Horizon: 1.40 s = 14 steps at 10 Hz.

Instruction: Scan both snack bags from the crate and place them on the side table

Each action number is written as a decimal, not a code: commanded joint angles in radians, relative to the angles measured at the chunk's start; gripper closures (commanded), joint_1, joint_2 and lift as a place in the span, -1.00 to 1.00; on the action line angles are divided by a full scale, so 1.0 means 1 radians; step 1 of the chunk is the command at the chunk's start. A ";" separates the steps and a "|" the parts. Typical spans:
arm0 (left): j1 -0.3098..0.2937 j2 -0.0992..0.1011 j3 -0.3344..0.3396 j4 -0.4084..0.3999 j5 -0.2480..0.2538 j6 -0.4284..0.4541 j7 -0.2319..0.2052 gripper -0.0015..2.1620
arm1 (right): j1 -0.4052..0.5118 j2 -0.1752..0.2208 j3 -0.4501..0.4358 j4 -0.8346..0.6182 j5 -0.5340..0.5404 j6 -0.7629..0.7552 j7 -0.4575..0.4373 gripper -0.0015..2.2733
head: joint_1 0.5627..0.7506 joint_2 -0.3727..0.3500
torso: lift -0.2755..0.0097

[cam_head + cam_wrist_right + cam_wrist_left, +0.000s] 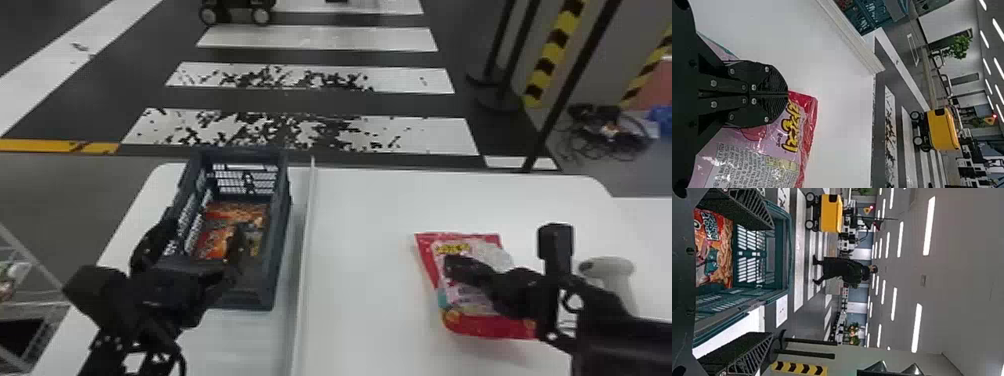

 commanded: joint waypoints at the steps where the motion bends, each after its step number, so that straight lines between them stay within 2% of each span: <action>1: 0.001 0.000 0.000 -0.003 0.000 0.004 0.000 -0.97 | 0.000 -0.002 -0.013 0.009 0.001 -0.015 0.011 0.96 | 0.41 0.05 | 0.24; 7: 0.006 0.000 -0.002 -0.013 0.000 0.010 0.000 -0.97 | -0.005 -0.055 -0.073 0.051 0.012 -0.067 0.063 0.96 | 0.41 -0.07 | 0.24; 10: 0.008 0.000 -0.002 -0.020 -0.003 0.022 0.000 -0.97 | -0.002 -0.061 -0.099 0.052 0.005 -0.080 0.120 0.96 | 0.41 -0.12 | 0.24; 12: 0.003 0.000 -0.002 -0.020 -0.008 0.034 0.000 -0.97 | 0.034 -0.054 -0.096 -0.021 -0.039 -0.049 0.128 0.96 | 0.41 -0.13 | 0.24; 14: 0.003 0.000 -0.003 -0.020 -0.010 0.040 0.000 -0.97 | 0.087 -0.049 -0.104 -0.136 -0.134 0.025 0.132 0.96 | 0.41 -0.12 | 0.24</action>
